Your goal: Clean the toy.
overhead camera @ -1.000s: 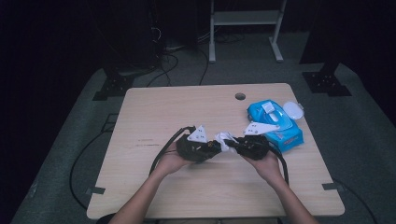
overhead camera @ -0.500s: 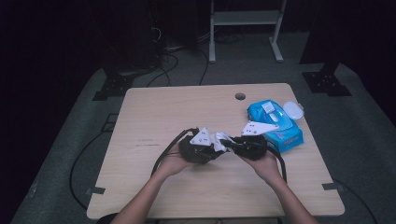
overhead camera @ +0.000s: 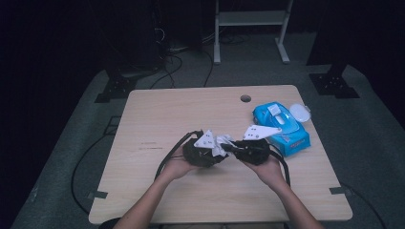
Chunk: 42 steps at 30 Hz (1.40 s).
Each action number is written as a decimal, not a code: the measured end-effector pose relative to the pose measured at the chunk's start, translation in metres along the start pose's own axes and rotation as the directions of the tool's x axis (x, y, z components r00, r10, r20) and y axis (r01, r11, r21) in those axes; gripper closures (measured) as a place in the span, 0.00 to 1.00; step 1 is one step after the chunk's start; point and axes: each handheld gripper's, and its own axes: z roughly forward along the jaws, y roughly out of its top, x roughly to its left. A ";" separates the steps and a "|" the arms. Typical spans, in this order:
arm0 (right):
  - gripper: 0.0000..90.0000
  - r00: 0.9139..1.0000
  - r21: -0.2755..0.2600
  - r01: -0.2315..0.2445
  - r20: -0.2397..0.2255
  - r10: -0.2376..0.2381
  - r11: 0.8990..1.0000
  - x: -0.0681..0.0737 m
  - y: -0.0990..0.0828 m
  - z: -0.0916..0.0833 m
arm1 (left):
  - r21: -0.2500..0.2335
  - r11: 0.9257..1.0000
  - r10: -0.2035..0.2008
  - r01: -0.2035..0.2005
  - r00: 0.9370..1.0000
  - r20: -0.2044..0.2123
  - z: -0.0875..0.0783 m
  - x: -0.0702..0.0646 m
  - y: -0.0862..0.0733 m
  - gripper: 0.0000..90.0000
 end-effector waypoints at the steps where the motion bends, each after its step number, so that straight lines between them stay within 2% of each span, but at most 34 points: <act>1: 0.93 1.000 0.001 -0.013 0.008 0.013 1.000 -0.003 -0.002 -0.001 | -0.002 1.000 -0.002 0.002 1.000 -0.001 -0.001 0.000 0.000 0.65; 5: 0.93 0.998 0.002 -0.057 0.032 0.056 0.998 -0.015 -0.009 -0.006 | -0.012 1.000 -0.007 0.007 1.000 -0.001 -0.002 0.002 -0.001 0.65; 6: 0.93 0.997 0.020 -0.050 0.056 0.049 0.999 -0.018 -0.011 -0.006 | -0.017 1.000 -0.014 0.014 1.000 0.001 -0.002 0.002 -0.001 0.65; 9: 0.93 0.996 0.017 -0.075 0.053 0.074 0.997 -0.020 -0.014 -0.007 | -0.014 1.000 -0.010 0.010 1.000 0.000 -0.001 0.002 -0.001 0.65; 15: 0.93 0.999 -0.016 -0.035 0.010 0.035 0.999 -0.006 -0.002 -0.008 | -0.016 1.000 -0.018 0.018 1.000 0.006 0.000 0.002 -0.001 0.65; 17: 0.93 1.000 -0.014 -0.015 0.021 0.016 1.000 -0.003 -0.001 -0.007 | -0.018 1.000 -0.017 0.017 1.000 0.003 -0.002 0.003 -0.002 0.65; 20: 0.93 0.999 -0.007 -0.032 0.037 0.033 0.999 -0.010 -0.005 -0.007 | -0.021 0.999 -0.026 0.026 1.000 0.001 -0.002 0.005 -0.004 0.65; 23: 0.93 0.996 0.009 -0.074 0.056 0.074 0.997 -0.019 -0.014 -0.007 | -0.024 0.999 -0.043 0.043 0.999 0.009 -0.002 0.007 -0.005 0.65; 25: 0.93 0.995 0.013 -0.089 0.055 0.088 0.996 -0.021 -0.016 -0.008 | -0.017 0.999 -0.036 0.036 0.999 0.006 -0.001 0.008 -0.006 0.65; 32: 0.93 0.998 -0.007 -0.044 0.039 0.044 0.999 -0.012 -0.007 -0.008 | -0.023 0.999 -0.049 0.049 0.999 0.006 0.000 0.007 -0.005 0.65; 39: 0.93 0.994 0.018 -0.087 0.061 0.086 0.996 -0.022 -0.018 -0.007 | -0.023 0.999 -0.045 0.045 0.999 0.006 -0.001 0.008 -0.006 0.65; 42: 0.93 0.996 0.001 -0.081 0.050 0.081 0.997 -0.018 -0.014 -0.008 | -0.028 0.998 -0.049 0.049 0.999 0.010 0.000 0.008 -0.006 0.65</act>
